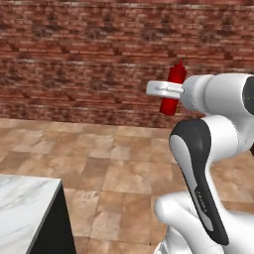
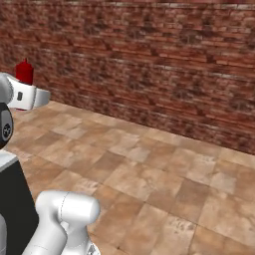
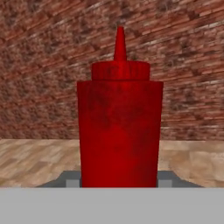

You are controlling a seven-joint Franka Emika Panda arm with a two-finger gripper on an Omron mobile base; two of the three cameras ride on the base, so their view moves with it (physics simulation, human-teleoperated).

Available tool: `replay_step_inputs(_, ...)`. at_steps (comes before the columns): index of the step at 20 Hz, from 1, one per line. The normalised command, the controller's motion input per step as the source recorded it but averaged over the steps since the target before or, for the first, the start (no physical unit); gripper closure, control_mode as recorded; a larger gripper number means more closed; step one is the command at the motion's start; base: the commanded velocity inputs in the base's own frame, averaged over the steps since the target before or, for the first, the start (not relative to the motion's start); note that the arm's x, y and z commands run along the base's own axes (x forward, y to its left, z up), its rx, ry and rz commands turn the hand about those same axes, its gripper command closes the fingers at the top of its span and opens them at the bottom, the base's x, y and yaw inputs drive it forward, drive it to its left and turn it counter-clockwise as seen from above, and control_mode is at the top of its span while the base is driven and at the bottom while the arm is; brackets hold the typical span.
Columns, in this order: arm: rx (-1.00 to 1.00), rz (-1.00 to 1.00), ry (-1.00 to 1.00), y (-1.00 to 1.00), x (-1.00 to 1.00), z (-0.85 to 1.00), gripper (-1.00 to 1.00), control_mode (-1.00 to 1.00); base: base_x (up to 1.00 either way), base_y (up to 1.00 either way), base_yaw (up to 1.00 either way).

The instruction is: Move the ketchup and ketchup from the cabinet to the dining counter.

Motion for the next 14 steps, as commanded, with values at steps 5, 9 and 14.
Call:
replay_step_inputs(5,0.0,0.0,0.0,0.0,0.0,0.0,1.0,1.0,0.84,-0.25,0.25)
replay_step_inputs(9,0.0,0.0,0.0,0.0,0.0,0.0,1.0,1.0,0.73,-0.06,0.47)
replay_step_inputs(14,0.0,0.0,0.0,0.0,0.0,0.0,1.0,1.0,0.66,0.0,0.56)
